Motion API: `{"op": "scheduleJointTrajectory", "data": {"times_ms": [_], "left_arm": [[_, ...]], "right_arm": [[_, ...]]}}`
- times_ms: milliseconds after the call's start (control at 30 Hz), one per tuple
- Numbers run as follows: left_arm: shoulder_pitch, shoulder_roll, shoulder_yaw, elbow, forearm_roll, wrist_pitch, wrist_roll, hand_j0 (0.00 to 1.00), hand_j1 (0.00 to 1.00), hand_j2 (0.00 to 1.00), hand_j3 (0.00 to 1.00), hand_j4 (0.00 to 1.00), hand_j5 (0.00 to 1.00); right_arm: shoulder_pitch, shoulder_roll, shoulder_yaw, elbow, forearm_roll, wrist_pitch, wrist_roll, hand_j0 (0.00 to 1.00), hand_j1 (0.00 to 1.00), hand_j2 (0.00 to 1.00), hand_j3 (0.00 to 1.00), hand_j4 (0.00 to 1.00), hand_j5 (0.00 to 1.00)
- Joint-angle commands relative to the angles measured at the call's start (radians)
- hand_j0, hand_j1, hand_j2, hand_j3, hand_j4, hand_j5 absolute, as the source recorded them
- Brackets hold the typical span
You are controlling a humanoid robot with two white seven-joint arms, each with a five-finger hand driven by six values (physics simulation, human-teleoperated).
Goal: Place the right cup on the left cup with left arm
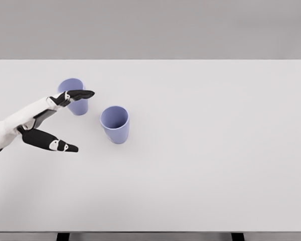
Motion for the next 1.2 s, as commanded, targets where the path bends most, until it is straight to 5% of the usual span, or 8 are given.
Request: {"op": "scheduleJointTrajectory", "data": {"times_ms": [0,200,500,567,700,1167], "left_arm": [[0.002,-0.009,-0.007,0.000,0.012,0.093,0.000,0.99,0.99,0.99,0.99,0.99,0.99],[0.008,-0.012,-0.011,0.000,0.012,0.206,0.000,1.00,1.00,1.00,1.00,1.00,1.00],[-0.020,-0.133,0.035,0.003,-0.002,0.372,0.008,0.99,0.99,0.99,0.99,0.99,0.99],[-0.028,-0.182,0.059,0.003,-0.045,0.371,0.008,0.99,0.99,0.99,0.99,0.99,0.99],[-0.014,-0.331,0.128,0.003,-0.257,0.361,0.008,0.99,0.99,0.99,0.99,0.99,0.99],[0.029,-0.369,0.133,0.004,-0.258,0.372,0.008,0.99,0.99,0.99,0.99,0.99,0.99]], "right_arm": [[0.000,0.000,0.000,0.000,0.000,0.000,0.000,1.00,1.00,1.00,1.00,1.00,1.00],[0.000,0.000,0.000,0.000,0.000,0.000,0.000,1.00,1.00,1.00,1.00,1.00,1.00],[0.000,0.000,0.000,0.000,0.000,0.000,0.000,1.00,1.00,1.00,1.00,1.00,1.00],[0.000,0.000,0.000,0.000,0.000,0.000,0.000,1.00,1.00,1.00,1.00,1.00,1.00],[0.000,0.000,0.000,0.000,0.000,0.000,0.000,1.00,1.00,1.00,1.00,1.00,1.00],[0.000,0.000,0.000,0.000,0.000,0.000,0.000,1.00,1.00,1.00,1.00,1.00,1.00]]}}
